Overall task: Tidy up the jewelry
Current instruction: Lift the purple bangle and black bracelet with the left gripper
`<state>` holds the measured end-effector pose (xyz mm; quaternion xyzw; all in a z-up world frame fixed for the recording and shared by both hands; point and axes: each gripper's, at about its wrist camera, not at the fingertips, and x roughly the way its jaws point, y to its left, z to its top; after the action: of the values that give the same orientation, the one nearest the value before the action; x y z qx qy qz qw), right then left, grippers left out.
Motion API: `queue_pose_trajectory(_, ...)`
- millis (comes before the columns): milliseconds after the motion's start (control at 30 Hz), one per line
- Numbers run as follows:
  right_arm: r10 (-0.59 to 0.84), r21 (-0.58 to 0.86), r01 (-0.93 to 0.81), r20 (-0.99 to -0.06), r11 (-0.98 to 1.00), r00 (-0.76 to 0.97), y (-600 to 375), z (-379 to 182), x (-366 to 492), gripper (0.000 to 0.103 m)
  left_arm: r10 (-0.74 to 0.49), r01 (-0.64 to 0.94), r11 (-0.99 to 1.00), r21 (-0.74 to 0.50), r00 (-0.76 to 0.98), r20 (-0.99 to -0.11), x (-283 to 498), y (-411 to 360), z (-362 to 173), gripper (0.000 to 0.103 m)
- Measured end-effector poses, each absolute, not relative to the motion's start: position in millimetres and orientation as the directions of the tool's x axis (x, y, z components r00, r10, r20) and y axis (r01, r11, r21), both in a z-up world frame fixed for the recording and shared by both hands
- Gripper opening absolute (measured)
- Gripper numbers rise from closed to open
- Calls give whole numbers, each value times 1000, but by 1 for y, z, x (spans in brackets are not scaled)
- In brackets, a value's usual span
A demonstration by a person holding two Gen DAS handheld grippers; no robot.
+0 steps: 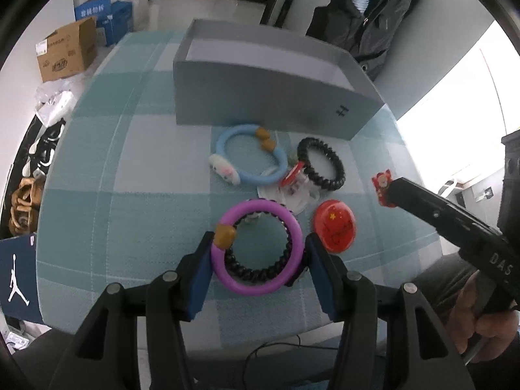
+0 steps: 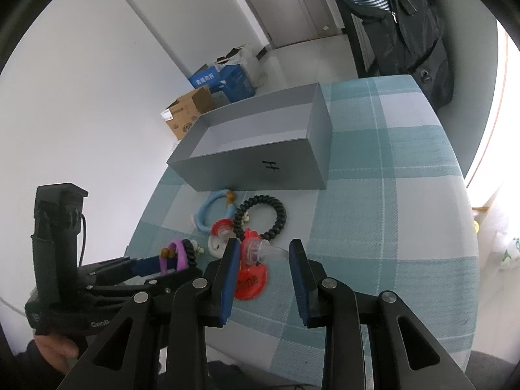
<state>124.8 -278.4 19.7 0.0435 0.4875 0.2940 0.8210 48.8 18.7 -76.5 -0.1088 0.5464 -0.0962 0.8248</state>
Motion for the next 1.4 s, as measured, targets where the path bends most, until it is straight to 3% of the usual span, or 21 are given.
queue_pose_trajectory(367,526,357,-444,-774,822,351,-276,20,122,29,-181,99,983,-155,375,-909,39,8,-77,52)
queue_pose_trajectory(433,526,354,-447,-775,821,351,-275,20,121,29,-178,112,983,-146,377,-909,43,5,-80,71)
queue_pose_trajectory(500,526,352,-450,-774,820,353,-275,21,120,29,-182,121,982,-146,380,-907,48,2,-81,76)
queue_pose_trajectory(733,527,357,-442,-769,823,361,-279,22,120,29,-236,97,972,-215,418,-877,45,21,-66,76)
queue_pose_trajectory(933,539,369,-444,-763,816,357,-279,24,120,29,-180,73,984,-165,453,-873,16,35,-54,76)
queue_pose_trajectory(1167,540,359,-461,-763,812,356,-273,25,118,29,-78,126,992,-26,432,-898,16,14,-69,76)
queue_pose_trajectory(1300,537,354,-460,-762,814,363,-274,25,117,29,-87,130,991,-31,457,-885,14,25,-63,74)
queue_pose_trajectory(1400,534,356,-452,-762,818,366,-277,25,117,29,-112,143,988,-51,462,-880,15,25,-62,47)
